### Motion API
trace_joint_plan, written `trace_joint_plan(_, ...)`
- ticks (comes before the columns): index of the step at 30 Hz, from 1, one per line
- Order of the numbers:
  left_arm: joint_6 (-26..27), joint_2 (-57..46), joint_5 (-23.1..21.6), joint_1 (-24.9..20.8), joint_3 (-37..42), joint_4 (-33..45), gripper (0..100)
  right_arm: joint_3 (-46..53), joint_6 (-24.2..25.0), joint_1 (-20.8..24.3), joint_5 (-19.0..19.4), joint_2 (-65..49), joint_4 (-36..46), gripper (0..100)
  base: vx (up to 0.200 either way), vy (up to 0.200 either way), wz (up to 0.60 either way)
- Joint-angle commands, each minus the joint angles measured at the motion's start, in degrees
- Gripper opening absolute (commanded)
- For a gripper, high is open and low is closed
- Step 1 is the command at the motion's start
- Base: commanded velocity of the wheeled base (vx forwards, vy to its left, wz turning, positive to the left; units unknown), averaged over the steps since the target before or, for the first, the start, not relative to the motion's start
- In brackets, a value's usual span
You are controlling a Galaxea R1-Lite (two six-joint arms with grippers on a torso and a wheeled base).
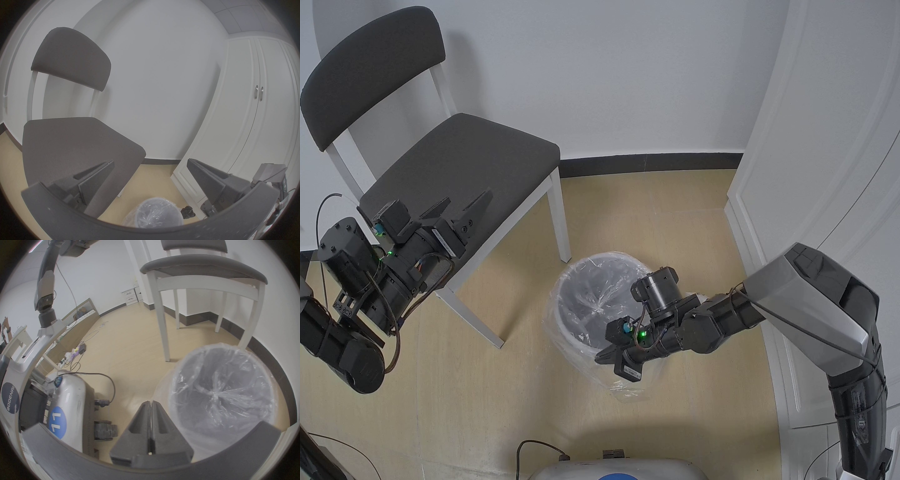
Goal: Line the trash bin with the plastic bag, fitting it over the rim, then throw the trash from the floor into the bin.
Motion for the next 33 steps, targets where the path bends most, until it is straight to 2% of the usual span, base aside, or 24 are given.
trace_joint_plan(1,0.0,0.2,-0.1,-0.1,0.2,0.0,100,3.2,-0.2,1.6,0.0,-1.2,-0.1,0,0.0,0.0,0.0)
trace_joint_plan(10,0.0,0.4,-0.1,-0.1,0.1,0.0,100,3.5,0.2,1.9,-0.1,3.1,-3.2,0,0.0,0.0,0.0)
trace_joint_plan(24,0.4,1.6,0.0,-0.1,-0.3,0.0,100,0.5,0.0,-0.3,-0.8,6.4,-4.6,0,0.0,0.0,0.0)
trace_joint_plan(27,2.1,2.1,0.1,-0.1,-0.3,0.0,100,1.3,-0.3,-0.6,-1.6,5.9,-7.4,0,0.0,0.0,0.0)
trace_joint_plan(33,3.6,2.4,0.2,-0.1,-0.1,0.0,100,9.4,0.1,-0.5,-7.7,4.2,-21.1,0,0.0,0.0,0.0)
